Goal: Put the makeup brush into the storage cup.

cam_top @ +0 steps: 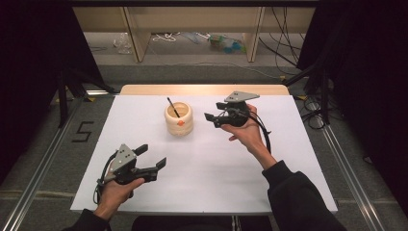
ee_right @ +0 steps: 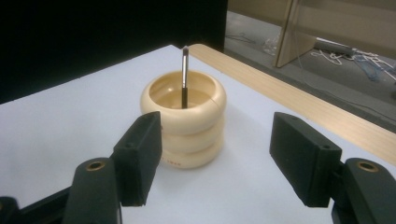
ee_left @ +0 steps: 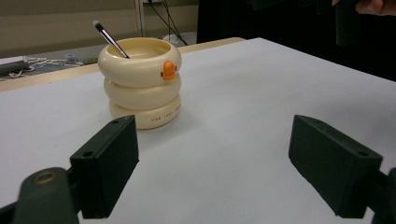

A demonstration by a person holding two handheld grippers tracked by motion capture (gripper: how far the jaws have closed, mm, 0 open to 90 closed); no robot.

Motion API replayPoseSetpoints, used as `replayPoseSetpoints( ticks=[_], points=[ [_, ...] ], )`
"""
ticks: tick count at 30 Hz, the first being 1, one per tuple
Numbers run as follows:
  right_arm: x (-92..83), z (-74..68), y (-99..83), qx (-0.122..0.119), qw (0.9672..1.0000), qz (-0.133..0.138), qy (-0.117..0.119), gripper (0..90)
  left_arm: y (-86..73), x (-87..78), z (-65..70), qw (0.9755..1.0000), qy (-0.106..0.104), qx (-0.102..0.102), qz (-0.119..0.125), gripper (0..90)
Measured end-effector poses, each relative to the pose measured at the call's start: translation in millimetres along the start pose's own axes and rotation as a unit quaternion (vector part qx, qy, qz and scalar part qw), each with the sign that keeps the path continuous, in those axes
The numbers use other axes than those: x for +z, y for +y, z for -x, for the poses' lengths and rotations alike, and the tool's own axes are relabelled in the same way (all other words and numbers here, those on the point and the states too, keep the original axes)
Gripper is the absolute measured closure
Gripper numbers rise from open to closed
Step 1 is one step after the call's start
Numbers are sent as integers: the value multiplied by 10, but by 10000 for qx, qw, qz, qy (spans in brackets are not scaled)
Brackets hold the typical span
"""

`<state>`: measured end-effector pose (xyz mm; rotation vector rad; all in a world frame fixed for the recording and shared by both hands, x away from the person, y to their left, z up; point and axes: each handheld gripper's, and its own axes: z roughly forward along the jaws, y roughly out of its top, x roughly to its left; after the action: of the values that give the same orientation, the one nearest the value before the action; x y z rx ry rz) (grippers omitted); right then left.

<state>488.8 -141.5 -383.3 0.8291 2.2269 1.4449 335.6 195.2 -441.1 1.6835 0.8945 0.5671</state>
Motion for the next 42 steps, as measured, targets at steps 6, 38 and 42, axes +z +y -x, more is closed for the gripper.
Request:
replayPoseSetpoints(
  ticks=[6, 38, 42],
  points=[
    [-106, 31, -69, 39, 10000, -28, -28, 344, 6, 0, 6, 10000, -11, 0, 24, 161],
    [-525, 3, -402, 243, 9996, -52, -153, 185, 13, 27, 23, 10000, -21, 25, -31, 161],
    [-575, -2, -430, 287, 9994, 15, -185, 188, 14, 31, 20, 10000, -20, 37, -29, 161]
  ],
)
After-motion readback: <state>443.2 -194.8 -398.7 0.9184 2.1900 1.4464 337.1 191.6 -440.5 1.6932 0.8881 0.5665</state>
